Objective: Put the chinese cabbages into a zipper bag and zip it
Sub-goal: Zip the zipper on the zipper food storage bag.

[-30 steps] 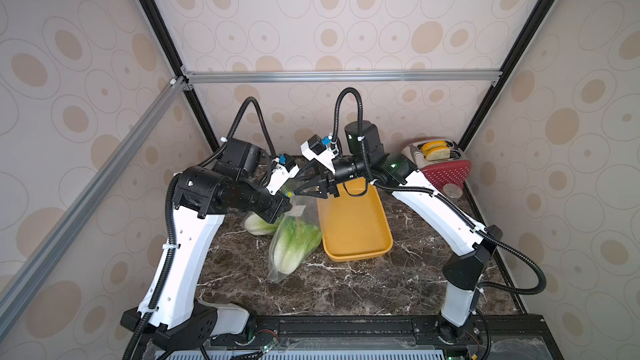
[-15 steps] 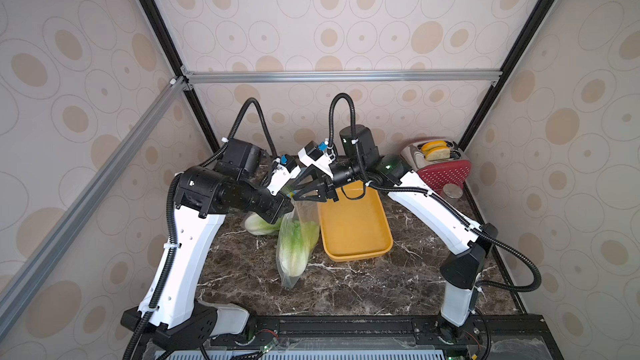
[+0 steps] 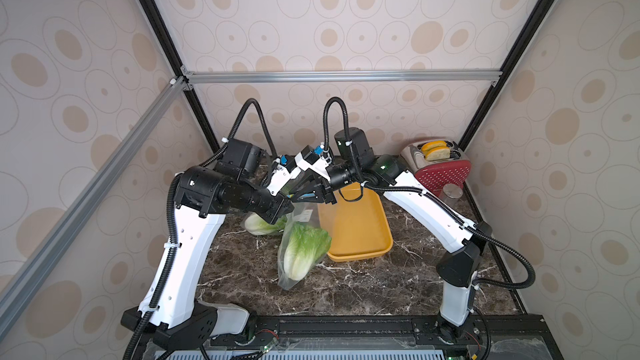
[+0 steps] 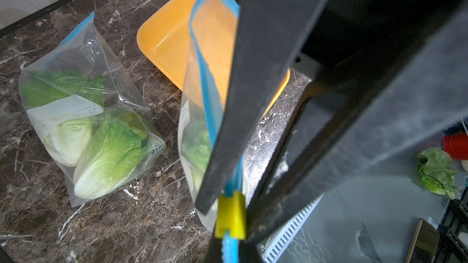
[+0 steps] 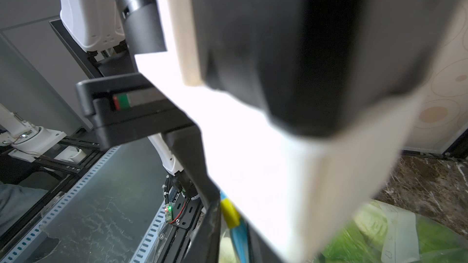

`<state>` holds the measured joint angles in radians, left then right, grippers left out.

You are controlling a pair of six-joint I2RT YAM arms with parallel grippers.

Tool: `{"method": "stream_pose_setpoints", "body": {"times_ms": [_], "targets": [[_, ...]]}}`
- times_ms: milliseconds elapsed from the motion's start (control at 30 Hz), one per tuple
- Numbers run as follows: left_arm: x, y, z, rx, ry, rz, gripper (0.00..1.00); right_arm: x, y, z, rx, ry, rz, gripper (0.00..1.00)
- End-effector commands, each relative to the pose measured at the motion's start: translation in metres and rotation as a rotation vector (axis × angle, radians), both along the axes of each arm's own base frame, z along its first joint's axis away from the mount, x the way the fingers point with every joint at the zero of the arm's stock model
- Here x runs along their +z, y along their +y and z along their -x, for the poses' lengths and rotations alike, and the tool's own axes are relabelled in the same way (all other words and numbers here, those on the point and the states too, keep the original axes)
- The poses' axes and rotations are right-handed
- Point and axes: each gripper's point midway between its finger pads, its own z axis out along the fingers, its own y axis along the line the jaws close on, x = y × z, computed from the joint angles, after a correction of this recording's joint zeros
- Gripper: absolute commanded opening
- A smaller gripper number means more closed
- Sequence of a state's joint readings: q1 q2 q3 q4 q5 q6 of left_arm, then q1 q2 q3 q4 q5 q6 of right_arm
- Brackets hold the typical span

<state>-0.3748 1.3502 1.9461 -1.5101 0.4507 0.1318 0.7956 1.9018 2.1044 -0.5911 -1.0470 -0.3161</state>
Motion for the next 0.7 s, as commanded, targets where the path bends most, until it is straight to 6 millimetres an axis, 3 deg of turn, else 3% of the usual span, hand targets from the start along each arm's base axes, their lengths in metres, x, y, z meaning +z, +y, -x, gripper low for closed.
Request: {"method": "stream_pose_setpoints", "body": {"times_ms": [0,200,667], "targets": [[0.009,-0.003,-0.001,-0.041,-0.045,0.019,0.00,0.000,0.004,0.010,0.038,-0.003,-0.001,0.17],[0.010,-0.001,-0.001,-0.031,-0.059,0.012,0.00,0.001,0.002,0.007,0.010,-0.012,0.005,0.02],[0.019,0.007,-0.003,0.019,-0.134,0.015,0.00,-0.006,-0.014,0.001,-0.052,0.017,0.036,0.00]]}}
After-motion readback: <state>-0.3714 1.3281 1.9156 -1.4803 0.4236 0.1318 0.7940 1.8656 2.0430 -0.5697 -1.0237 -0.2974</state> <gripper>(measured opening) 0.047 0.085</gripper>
